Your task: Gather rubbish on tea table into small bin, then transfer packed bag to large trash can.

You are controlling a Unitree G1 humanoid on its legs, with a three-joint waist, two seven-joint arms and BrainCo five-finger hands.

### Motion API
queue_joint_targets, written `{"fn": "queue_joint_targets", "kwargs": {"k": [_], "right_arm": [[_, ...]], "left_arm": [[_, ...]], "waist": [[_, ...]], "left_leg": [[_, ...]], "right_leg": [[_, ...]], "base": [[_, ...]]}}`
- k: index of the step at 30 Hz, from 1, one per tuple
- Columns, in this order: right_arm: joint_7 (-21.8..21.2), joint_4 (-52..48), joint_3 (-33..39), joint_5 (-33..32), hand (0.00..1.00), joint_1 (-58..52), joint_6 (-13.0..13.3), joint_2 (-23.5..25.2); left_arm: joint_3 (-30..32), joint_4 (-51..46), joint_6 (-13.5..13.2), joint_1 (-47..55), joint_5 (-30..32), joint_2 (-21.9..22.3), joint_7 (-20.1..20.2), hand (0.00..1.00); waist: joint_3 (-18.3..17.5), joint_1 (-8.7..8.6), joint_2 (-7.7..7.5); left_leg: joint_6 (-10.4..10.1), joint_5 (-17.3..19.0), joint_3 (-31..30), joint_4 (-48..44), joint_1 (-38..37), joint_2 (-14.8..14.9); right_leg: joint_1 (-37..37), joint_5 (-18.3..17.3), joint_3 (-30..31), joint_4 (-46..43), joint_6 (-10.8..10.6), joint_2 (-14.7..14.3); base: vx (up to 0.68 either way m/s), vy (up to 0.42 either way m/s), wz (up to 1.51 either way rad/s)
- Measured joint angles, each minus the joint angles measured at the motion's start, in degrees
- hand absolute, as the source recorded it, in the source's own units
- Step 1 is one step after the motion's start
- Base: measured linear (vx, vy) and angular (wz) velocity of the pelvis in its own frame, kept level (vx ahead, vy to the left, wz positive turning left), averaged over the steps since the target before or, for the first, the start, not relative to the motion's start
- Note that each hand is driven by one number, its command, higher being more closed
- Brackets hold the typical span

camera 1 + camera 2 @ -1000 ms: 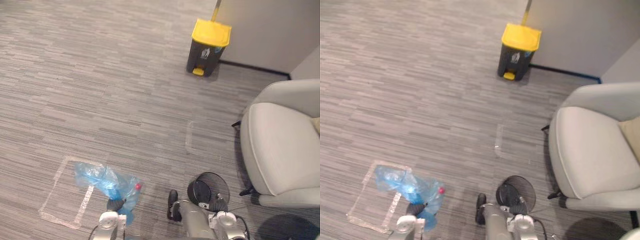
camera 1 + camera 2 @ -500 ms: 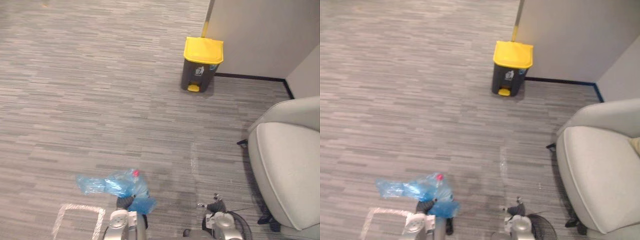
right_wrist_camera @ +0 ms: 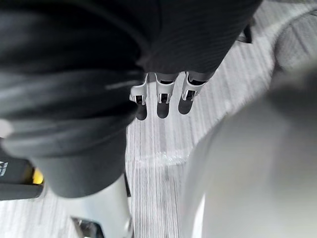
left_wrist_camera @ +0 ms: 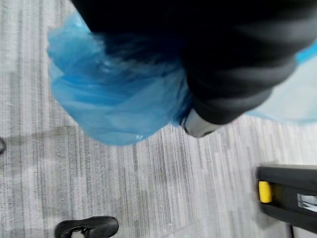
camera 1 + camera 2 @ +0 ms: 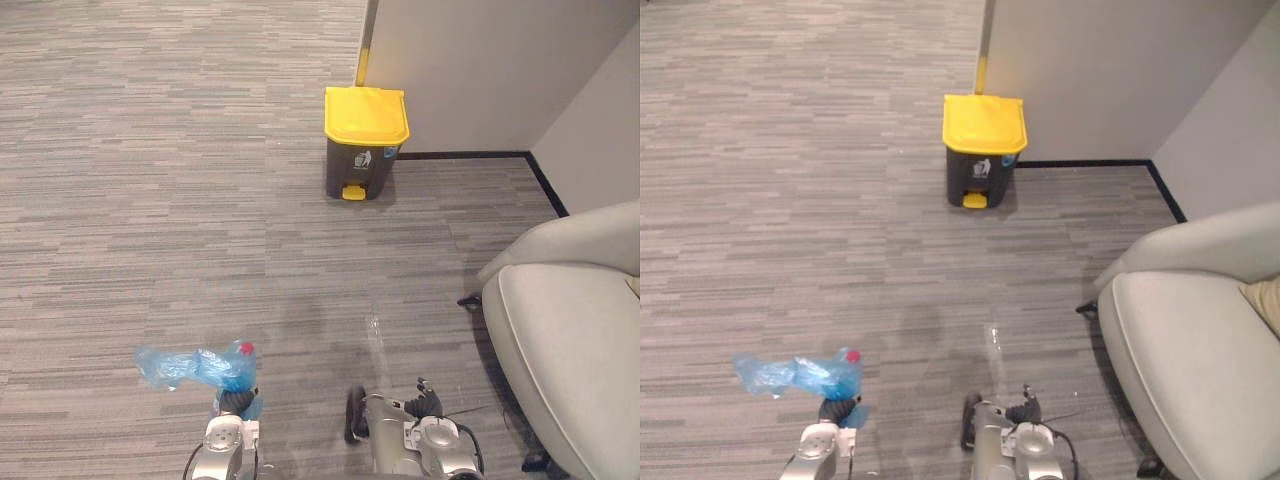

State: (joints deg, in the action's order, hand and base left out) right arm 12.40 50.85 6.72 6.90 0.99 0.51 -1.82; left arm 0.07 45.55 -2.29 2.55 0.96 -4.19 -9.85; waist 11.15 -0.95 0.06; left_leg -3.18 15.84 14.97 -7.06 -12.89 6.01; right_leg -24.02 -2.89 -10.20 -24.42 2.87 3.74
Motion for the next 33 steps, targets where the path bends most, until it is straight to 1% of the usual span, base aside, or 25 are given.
{"fn": "queue_joint_targets", "kwargs": {"k": [2, 3, 4, 5, 6, 9, 10, 12, 13, 14, 15, 16, 17, 20, 21, 22, 23, 24, 26, 28, 29, 30, 31, 32, 33], "right_arm": [[-0.04, 0.61, 0.91, -0.04, 0.00, 0.60, -0.36, -0.94], [-0.03, 0.42, 1.92, -0.15, 0.00, -0.03, -0.43, -0.57], [-0.03, 0.37, 1.98, -0.15, 0.00, -0.30, -0.54, -0.56], [-0.02, -0.60, 1.15, -0.21, 0.00, -1.73, -0.71, -0.26], [-0.04, -0.76, 0.36, -0.26, 0.00, -2.16, -0.70, -0.11], [-0.04, -1.04, 0.42, -0.32, 0.00, -2.30, -0.72, 0.80], [-0.05, -1.58, 0.50, -0.35, 0.00, -2.27, -0.77, 1.33], [0.00, -2.87, 1.95, -0.39, 0.00, -2.14, -0.71, 2.17], [0.01, -2.70, 2.64, -0.40, 0.00, -2.25, -0.73, 2.24], [0.05, -2.34, 2.97, -0.40, 0.00, -2.35, -0.76, 1.80], [0.04, -2.14, 3.16, -0.39, 0.00, -2.36, -0.75, 1.58], [0.12, -0.86, 3.25, -0.36, 0.00, -2.20, -0.79, 0.94], [0.03, 0.12, 3.08, -0.34, 0.00, -2.22, -0.90, 2.13], [0.00, -0.01, 3.13, -0.24, 0.00, -3.28, -0.93, 3.04], [-0.08, -0.12, 2.66, -0.17, 0.00, -3.22, -0.92, 3.17], [-0.08, -0.12, 2.60, -0.17, 0.00, -3.25, -0.91, 3.18], [-0.10, -0.16, 2.06, -0.14, 0.00, -3.38, -0.91, 3.31], [-0.13, -0.22, 2.02, -0.15, 0.00, -3.76, -0.91, 3.63], [-0.13, -1.48, 2.05, -0.17, 0.00, -3.76, -0.46, 3.52], [-0.15, -1.68, 1.90, -0.17, 0.00, -3.38, -0.27, 3.34], [-0.14, -1.72, 1.58, -0.17, 0.00, -2.82, -0.12, 3.00], [-0.14, -1.87, 1.41, -0.16, 0.00, -2.56, 0.00, 2.72], [-0.14, -1.86, 1.23, -0.16, 0.00, -2.21, 0.05, 2.48], [-0.11, -0.93, 0.95, -0.16, 0.00, -1.81, 0.09, 2.21], [-0.10, -0.34, 0.91, -0.15, 0.00, -1.91, 0.09, 2.14]], "left_arm": [[0.01, 0.15, -0.01, -1.00, 0.01, 0.69, -0.09, 1.00], [-0.03, -0.01, 0.00, -1.45, 0.02, 1.10, 0.05, 1.00], [0.00, -0.13, -0.01, -1.49, 0.02, 1.36, 0.07, 1.00], [0.08, -0.92, 0.01, -1.20, 0.01, 2.66, 0.08, 1.00], [0.04, -2.47, -0.11, -0.44, 0.01, 3.93, 0.14, 1.00], [0.02, -4.51, -0.07, 0.86, -0.04, 5.19, 0.27, 1.00], [0.07, -5.22, -0.03, 1.40, -0.04, 5.18, 0.31, 1.00], [0.57, -5.50, 0.09, 1.72, -0.02, 5.30, 0.40, 1.00], [0.65, -5.49, 0.12, 1.95, -0.01, 5.43, 0.52, 1.00], [0.62, -5.45, 0.12, 2.13, -0.01, 5.62, 0.55, 1.00], [0.62, -5.37, 0.11, 2.24, -0.01, 5.67, 0.55, 1.00], [0.64, -4.60, 0.09, 2.66, -0.01, 5.45, 0.49, 1.00], [0.72, -3.26, 0.11, 2.67, -0.02, 4.28, 0.38, 1.00], [0.67, -2.69, 0.12, 2.14, -0.02, 3.60, 0.13, 1.00], [0.52, -2.58, 0.16, 2.80, -0.04, 3.30, 0.09, 1.00], [0.47, -2.62, 0.17, 2.85, -0.04, 3.31, 0.06, 1.00], [-0.18, -2.69, 0.17, 3.16, -0.04, 2.89, 0.07, 1.00], [-0.60, -2.68, 0.22, 3.12, -0.04, 2.47, 0.03, 1.00], [-0.60, -2.69, 0.24, 2.71, -0.03, 2.14, -0.03, 1.00], [-0.59, -2.59, 0.23, 2.53, -0.04, 2.09, -0.04, 1.00], [-0.55, -2.13, 0.22, 2.29, -0.05, 2.06, -0.04, 1.00], [-0.53, -1.72, 0.22, 2.17, -0.05, 2.04, -0.04, 1.00], [-0.52, -1.30, 0.22, 2.04, -0.05, 1.96, -0.03, 1.00], [-0.78, -0.66, 0.18, 1.82, -0.08, 1.36, 0.02, 1.00], [-1.08, -0.48, 0.16, 1.85, -0.08, 0.78, 0.02, 1.00]], "waist": [[0.47, -0.29, 0.84], [0.61, -0.50, 1.06], [0.67, -0.58, 1.02], [0.83, -0.48, 0.84], [0.86, 0.10, 0.90], [0.68, 1.22, 0.48], [0.61, 1.46, 0.20], [0.76, 1.99, -0.09], [0.75, 2.43, -0.50], [0.71, 3.01, -0.45], [0.27, 3.24, 0.30], [0.00, 3.99, 0.40], [-1.09, 3.95, -1.91], [-1.74, 4.48, -3.34], [-1.77, 4.52, -3.17], [-1.78, 4.45, -3.16], [-1.70, 4.21, -2.96], [-1.66, 3.51, -2.84], [-1.27, 2.68, -2.18], [-1.17, 2.33, -2.07], [-0.85, 1.64, -1.54], [-0.64, 1.33, -1.18], [-0.50, 1.17, -0.83], [-0.72, 0.73, -1.32], [-0.85, 0.61, -1.94]], "left_leg": [[-2.95, -2.42, -3.60, -4.48, 0.90, 1.20], [-4.87, -3.98, -5.07, -11.77, 3.01, 2.64], [-4.95, -4.78, -5.48, -14.97, 4.12, 3.12], [-5.82, -10.08, -6.56, -28.83, 8.84, 5.19], [-4.74, -7.57, -5.68, -39.75, 13.51, 7.53], [-2.60, -2.89, -2.87, -46.69, 21.41, 9.47], [-1.15, -1.25, -1.65, -43.69, 24.95, 9.36], [-0.87, -0.79, -0.13, -34.77, 27.44, 8.05], [-0.86, -1.64, -0.13, -24.61, 28.27, 5.58], [-1.27, -4.83, -1.77, -14.14, 28.85, 3.18], [-1.55, -6.37, -2.66, -10.53, 28.61, 2.53], [-0.88, -14.31, -4.23, -7.40, 27.53, 1.02], [0.47, -12.32, -3.08, -7.17, 27.06, -1.45], [1.93, -8.13, -0.73, -10.28, 26.71, -3.02], [2.98, -5.30, 1.33, -10.49, 23.52, -3.86], [3.01, -5.16, 1.55, -10.40, 23.16, -3.92], [3.41, -4.12, 2.07, -9.08, 20.44, -4.58], [3.77, -3.49, 2.05, -8.08, 18.33, -4.94], [3.96, -1.99, 1.75, -5.28, 12.12, -5.43], [3.90, -1.86, 1.61, -3.34, 8.84, -5.14], [3.89, -1.86, 1.67, -2.57, 6.67, -4.05], [3.89, -1.86, 1.62, -2.06, 5.53, -3.19], [3.89, -1.86, 1.54, -1.55, 4.41, -2.39], [3.83, -1.84, 1.04, -0.45, 2.96, -2.21], [3.58, -1.78, 0.44, 0.12, 2.51, -3.19]], "right_leg": [[0.55, -4.32, -0.78, -2.87, 1.03, -0.46], [3.49, -5.59, -1.91, -1.79, 1.43, -0.91], [4.86, -5.89, -2.15, -1.11, 1.38, -1.07], [10.09, -6.70, -2.41, 2.20, 1.72, -1.58], [14.20, -6.99, -2.29, 5.14, 2.10, -2.30], [19.52, -8.03, -1.65, 8.60, 2.07, -2.62], [21.61, -8.54, -1.13, 9.96, 1.53, -2.37], [23.92, -8.97, -0.37, 11.33, 0.75, -1.50], [25.36, -9.61, 0.21, 12.34, -0.53, -0.27], [26.40, -10.37, 1.08, 13.22, -2.17, 0.48], [26.63, -10.64, 1.47, 13.38, -2.72, 0.50], [27.37, -11.48, 3.56, 13.97, -4.48, 0.71], [28.45, -11.70, 5.12, 15.18, -5.29, 2.95], [27.92, -11.71, 7.35, 12.43, -6.31, 5.50], [24.55, -11.80, 10.30, 2.03, -7.74, 6.97], [24.01, -11.72, 10.48, 0.95, -7.89, 7.06], [19.47, -9.67, 11.19, -10.00, -10.91, 7.75], [16.11, -8.74, 11.30, -18.23, -12.20, 8.08], [8.96, -11.31, 9.84, -30.27, -9.56, 6.75], [6.25, -13.41, 7.04, -29.15, -7.88, 5.73], [4.38, -14.48, 3.81, -24.40, -5.88, 4.42], [3.08, -14.37, 1.88, -20.22, -5.30, 3.46], [1.99, -13.53, 0.62, -15.54, -4.86, 2.45], [1.28, -8.63, -0.10, -4.30, -4.70, 1.07], [1.69, -5.39, 0.17, 0.23, -4.39, 0.87]], "base": [[0.49, -0.223, -0.01], [0.44, -0.211, 0.20], [0.51, -0.219, 0.27], [0.32, -0.105, 0.10], [0.45, -0.121, 0.02], [0.30, -0.007, -0.17], [0.37, 0.067, -0.24], [0.31, 0.116, -0.19], [0.40, 0.249, -0.20], [0.34, 0.218, -0.24], [0.37, 0.271, -0.47], [0.41, 0.259, -0.34], [0.41, 0.259, -0.26], [0.44, 0.246, -0.26], [0.41, 0.235, -0.54], [0.38, 0.223, -0.50], [0.30, 0.152, -0.09], [0.46, 0.193, -0.03], [0.47, 0.100, 0.10], [0.35, -0.018, 0.12], [0.47, -0.090, 0.16], [0.40, -0.105, 0.16], [0.41, -0.128, 0.21], [0.35, -0.124, 0.24], [0.45, -0.159, 0.33]]}}
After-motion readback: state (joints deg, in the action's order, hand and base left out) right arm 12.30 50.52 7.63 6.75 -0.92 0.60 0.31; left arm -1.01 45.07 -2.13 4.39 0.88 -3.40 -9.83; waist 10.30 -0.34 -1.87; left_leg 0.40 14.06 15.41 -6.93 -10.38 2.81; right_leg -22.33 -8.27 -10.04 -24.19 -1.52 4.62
